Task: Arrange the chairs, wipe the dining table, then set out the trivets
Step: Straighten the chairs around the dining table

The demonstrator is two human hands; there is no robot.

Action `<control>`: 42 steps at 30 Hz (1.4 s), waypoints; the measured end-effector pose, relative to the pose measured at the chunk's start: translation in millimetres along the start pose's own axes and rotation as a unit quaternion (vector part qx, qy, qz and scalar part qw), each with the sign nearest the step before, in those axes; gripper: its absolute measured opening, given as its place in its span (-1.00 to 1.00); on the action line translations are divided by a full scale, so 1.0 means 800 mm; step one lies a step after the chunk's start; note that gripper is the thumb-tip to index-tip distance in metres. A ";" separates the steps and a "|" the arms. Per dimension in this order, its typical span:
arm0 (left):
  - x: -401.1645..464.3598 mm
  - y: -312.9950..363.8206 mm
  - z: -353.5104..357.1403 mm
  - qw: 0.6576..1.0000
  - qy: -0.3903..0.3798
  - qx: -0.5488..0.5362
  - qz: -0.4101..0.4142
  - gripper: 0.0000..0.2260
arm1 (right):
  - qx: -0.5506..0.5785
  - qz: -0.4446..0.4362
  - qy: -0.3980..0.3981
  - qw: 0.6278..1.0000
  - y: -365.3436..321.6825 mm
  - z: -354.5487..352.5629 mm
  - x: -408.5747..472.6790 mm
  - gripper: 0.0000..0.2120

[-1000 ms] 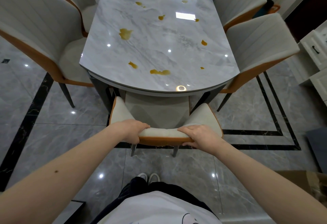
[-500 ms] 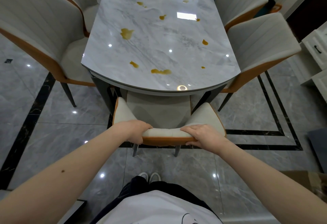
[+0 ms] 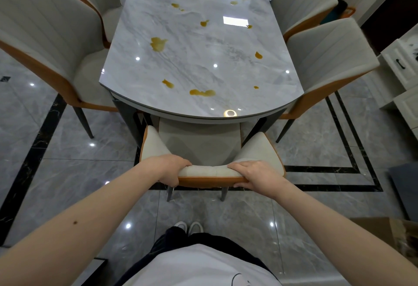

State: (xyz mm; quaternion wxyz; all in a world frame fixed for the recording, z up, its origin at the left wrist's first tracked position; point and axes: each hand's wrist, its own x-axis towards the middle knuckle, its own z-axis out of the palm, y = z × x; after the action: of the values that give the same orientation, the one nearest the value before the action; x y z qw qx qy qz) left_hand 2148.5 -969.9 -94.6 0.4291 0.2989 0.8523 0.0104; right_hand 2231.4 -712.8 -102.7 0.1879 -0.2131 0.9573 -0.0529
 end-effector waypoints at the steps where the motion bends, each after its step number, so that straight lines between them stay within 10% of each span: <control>1: 0.000 0.000 0.000 1.000 0.000 -0.001 -0.001 -0.36 | 0.000 0.000 0.000 1.000 0.000 0.001 0.001 -0.46; 29: 0.016 0.048 -0.032 0.997 -0.039 0.068 0.020 -0.32 | 0.015 0.033 0.002 0.999 0.004 -0.013 -0.018 -0.44; 42: 0.138 0.278 -0.102 0.988 -0.033 0.057 0.143 -0.36 | 0.058 0.166 0.107 0.979 0.181 -0.031 -0.162 -0.62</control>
State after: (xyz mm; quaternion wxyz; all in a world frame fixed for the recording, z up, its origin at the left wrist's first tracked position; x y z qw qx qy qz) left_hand 2149.5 -710.8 -61.7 0.4332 0.4420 0.7853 0.0129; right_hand 2274.6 -526.4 -62.4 0.1027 -0.0332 0.9893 -0.0986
